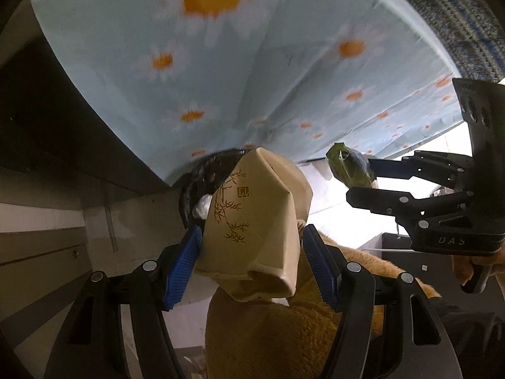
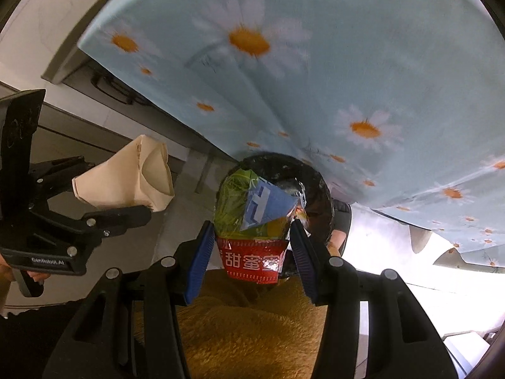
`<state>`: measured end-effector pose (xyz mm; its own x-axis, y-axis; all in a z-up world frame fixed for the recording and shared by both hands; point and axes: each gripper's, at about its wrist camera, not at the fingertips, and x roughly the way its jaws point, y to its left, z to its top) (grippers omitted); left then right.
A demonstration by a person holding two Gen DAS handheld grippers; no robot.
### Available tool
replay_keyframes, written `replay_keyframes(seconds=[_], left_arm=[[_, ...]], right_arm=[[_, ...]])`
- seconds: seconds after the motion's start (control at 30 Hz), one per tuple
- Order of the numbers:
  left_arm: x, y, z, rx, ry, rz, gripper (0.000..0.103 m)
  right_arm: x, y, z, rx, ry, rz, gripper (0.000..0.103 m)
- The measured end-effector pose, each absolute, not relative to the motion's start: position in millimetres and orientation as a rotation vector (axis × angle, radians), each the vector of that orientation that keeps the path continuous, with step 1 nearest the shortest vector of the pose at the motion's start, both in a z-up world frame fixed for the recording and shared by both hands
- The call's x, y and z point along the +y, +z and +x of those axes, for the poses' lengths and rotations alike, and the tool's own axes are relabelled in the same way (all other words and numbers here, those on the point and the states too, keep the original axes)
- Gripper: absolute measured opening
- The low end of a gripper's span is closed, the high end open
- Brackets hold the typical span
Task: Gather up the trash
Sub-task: 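Lower the paper bag and snack packet into the black trash bin and open both tools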
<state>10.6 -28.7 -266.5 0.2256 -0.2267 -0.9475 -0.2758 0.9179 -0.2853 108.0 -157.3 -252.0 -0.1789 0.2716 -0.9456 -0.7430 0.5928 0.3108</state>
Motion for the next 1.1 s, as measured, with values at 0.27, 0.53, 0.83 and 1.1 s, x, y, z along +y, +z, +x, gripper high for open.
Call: replay_keyframes(seconds=[0.27,0.53,0.83,1.1], left_arm=[[-28,-296,11,1.424,0.057,-0.472,0.064],[-25,-303,13,1.468,0.073,-0.512,0.066],[-20,-304,14,1.480,0.104,-0.524,0.079],[-17,-295,17,1.460,0.104,-0.535,0.079]], right_arm=[[-153,-273,106,1.469,0.933,-0.508,0.050],[-153,-270,117,1.473,0.951,-0.479,0.052],[-156,-259,121,1.450,0.950,-0.461,0.065],[-157,-252,118,1.436,0.945,-0.450,0.065]])
